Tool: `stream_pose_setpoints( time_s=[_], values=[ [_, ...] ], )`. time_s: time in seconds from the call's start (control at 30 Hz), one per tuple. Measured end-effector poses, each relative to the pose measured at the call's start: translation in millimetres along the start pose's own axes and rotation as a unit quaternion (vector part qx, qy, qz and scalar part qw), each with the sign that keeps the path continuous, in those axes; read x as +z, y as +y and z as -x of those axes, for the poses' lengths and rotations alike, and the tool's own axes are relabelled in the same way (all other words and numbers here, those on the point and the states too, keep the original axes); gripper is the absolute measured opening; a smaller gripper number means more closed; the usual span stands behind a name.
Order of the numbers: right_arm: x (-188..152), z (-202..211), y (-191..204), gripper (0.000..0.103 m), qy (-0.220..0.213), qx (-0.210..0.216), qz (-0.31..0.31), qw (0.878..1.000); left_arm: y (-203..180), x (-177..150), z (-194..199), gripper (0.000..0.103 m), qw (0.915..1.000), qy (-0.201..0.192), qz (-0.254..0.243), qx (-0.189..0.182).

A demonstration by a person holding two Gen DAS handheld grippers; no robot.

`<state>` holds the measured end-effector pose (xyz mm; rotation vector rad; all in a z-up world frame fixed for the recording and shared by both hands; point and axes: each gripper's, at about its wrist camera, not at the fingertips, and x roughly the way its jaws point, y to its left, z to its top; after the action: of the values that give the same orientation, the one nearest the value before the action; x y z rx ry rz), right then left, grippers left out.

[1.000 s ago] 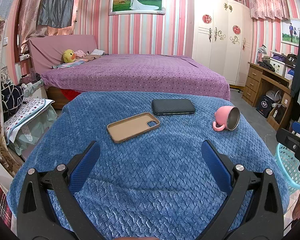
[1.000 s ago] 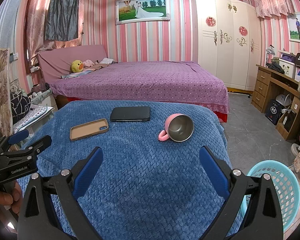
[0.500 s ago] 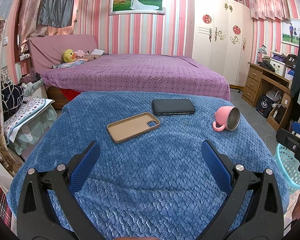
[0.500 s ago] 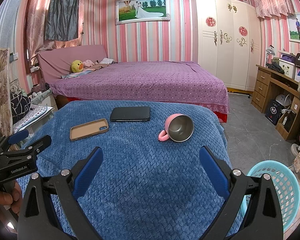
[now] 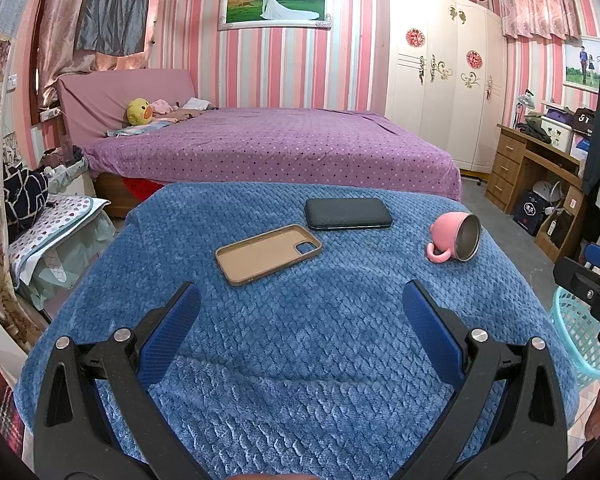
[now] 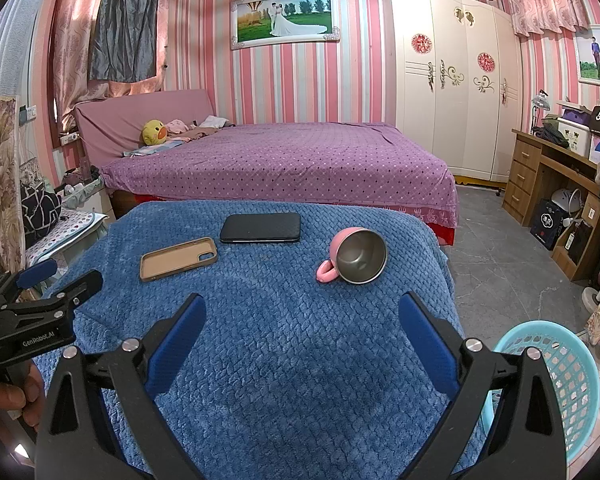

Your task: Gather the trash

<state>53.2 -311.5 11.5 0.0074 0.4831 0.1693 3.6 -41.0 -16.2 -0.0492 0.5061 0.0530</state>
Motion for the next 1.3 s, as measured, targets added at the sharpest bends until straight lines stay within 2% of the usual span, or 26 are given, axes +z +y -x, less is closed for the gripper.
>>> stream_pose_setpoints(
  time_s=[1.3],
  values=[
    [0.2,0.2,0.5,0.095,0.0,0.0,0.001,1.0,-0.5,-0.6,0.0,0.098,1.0,0.0,0.001,0.007]
  ],
)
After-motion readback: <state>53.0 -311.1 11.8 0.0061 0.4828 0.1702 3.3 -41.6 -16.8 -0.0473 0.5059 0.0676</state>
